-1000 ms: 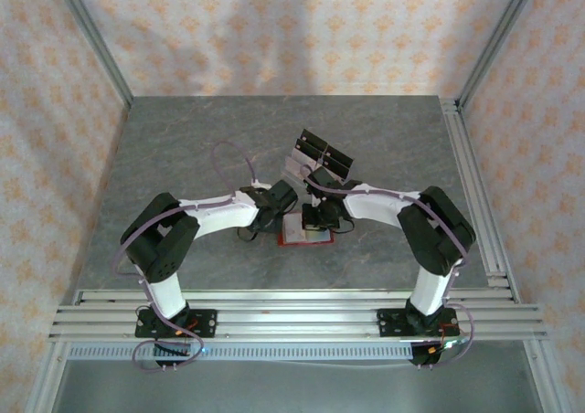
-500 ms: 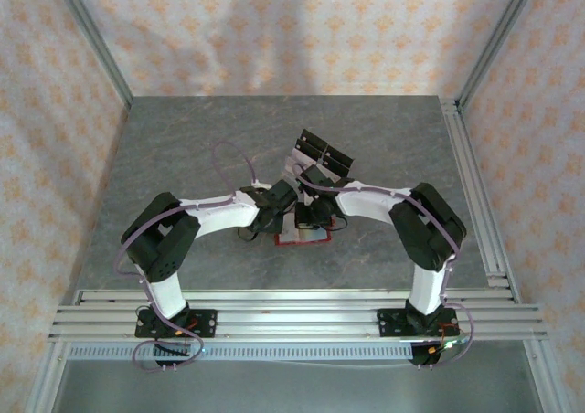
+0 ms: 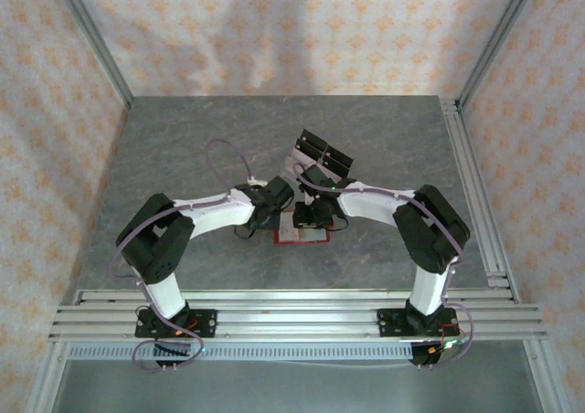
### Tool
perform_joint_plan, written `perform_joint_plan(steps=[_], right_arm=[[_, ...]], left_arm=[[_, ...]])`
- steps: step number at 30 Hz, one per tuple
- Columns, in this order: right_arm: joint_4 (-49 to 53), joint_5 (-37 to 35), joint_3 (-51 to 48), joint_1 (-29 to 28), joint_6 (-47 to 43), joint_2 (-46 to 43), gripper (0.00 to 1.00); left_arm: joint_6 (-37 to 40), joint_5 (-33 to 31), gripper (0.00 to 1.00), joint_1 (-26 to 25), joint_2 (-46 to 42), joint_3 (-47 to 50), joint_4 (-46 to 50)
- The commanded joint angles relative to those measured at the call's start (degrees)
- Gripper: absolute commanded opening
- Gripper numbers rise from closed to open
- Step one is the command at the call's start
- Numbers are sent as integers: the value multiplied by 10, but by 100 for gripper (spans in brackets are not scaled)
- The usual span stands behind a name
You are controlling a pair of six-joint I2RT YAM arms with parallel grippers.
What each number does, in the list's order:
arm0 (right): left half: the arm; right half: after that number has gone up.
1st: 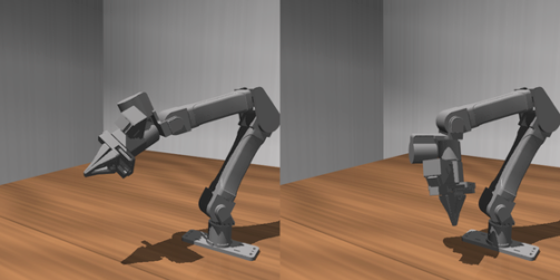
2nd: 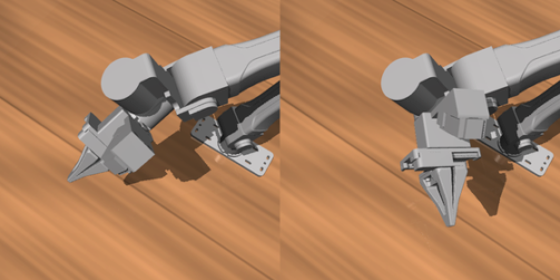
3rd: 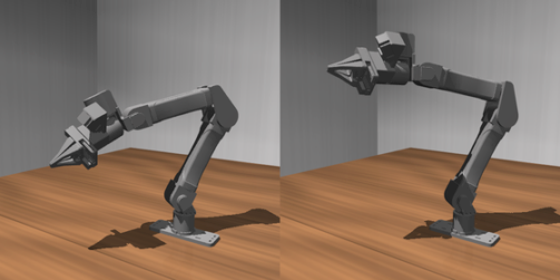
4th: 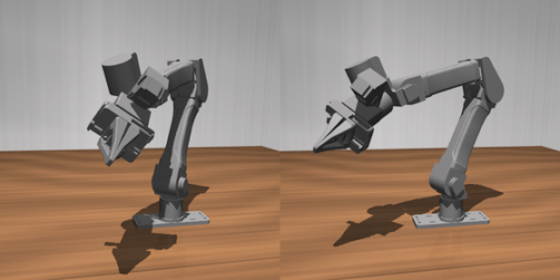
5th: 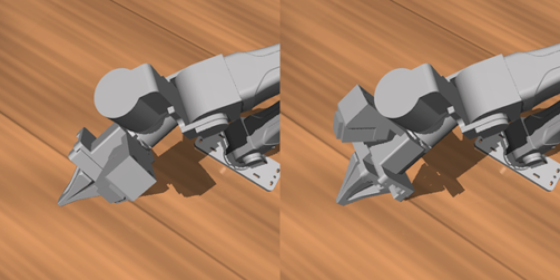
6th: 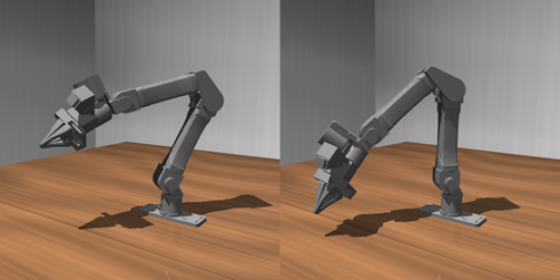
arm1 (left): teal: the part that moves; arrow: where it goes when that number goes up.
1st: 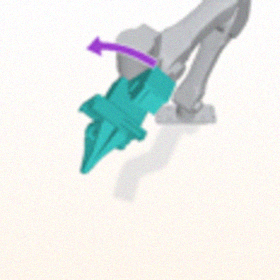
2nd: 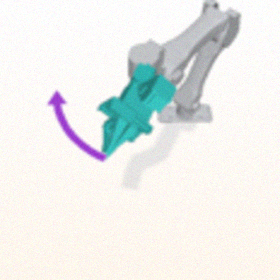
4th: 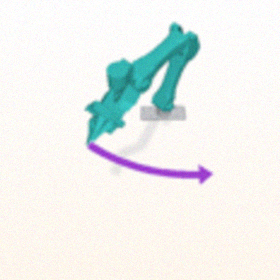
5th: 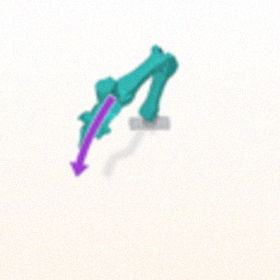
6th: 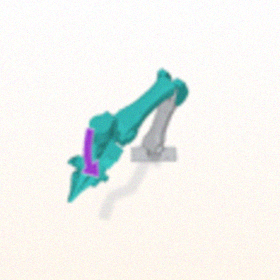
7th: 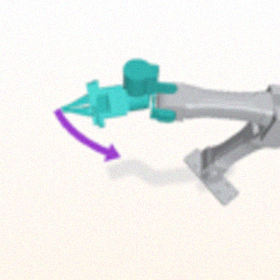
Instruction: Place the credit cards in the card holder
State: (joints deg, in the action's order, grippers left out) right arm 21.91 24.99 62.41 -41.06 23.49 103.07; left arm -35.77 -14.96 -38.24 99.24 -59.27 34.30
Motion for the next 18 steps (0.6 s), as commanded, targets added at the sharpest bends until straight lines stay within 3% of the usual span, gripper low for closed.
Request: perform_joint_plan(steps=[1,6,12,18], right_arm=[[11,-19,-15,9,0,-32,24],[13,-8,-6,8,1,-39,23],[9,1,11,8,0,-16,10],[0,11,20,-1,2,12,8]], left_arm=[[2,-19,100,12,-28,7,24],[0,-15,100,18,-37,8,25],[-2,-13,100,18,-35,8,25],[-2,-10,100,18,-34,7,23]])
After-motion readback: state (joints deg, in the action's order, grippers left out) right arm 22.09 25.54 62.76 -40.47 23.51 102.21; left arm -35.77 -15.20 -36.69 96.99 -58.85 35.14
